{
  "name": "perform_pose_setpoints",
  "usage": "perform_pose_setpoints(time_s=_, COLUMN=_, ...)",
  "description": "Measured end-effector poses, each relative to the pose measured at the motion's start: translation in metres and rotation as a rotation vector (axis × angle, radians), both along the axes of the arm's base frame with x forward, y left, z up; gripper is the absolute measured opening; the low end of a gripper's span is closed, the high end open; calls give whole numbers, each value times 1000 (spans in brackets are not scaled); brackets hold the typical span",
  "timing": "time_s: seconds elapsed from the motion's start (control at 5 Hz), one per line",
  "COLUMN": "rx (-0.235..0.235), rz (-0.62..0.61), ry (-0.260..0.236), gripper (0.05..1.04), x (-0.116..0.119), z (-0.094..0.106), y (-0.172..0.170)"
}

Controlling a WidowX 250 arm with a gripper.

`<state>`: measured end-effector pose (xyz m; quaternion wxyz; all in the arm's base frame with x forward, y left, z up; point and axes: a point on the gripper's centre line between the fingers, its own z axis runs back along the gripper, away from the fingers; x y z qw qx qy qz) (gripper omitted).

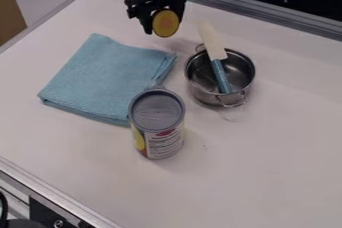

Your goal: Put the red object to the bottom left side of the table

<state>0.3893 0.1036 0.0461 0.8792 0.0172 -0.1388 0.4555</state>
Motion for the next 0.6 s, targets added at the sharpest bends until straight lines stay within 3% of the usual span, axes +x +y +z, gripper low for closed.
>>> perform_pose_setpoints(time_s=0.2, rx=-9, rz=-49, ry=-2, gripper=757, x=-22, z=16, y=9)
perform_pose_setpoints(time_s=0.6, rx=-28, rz=-287, ry=50, gripper=757, x=-93, z=22, y=35)
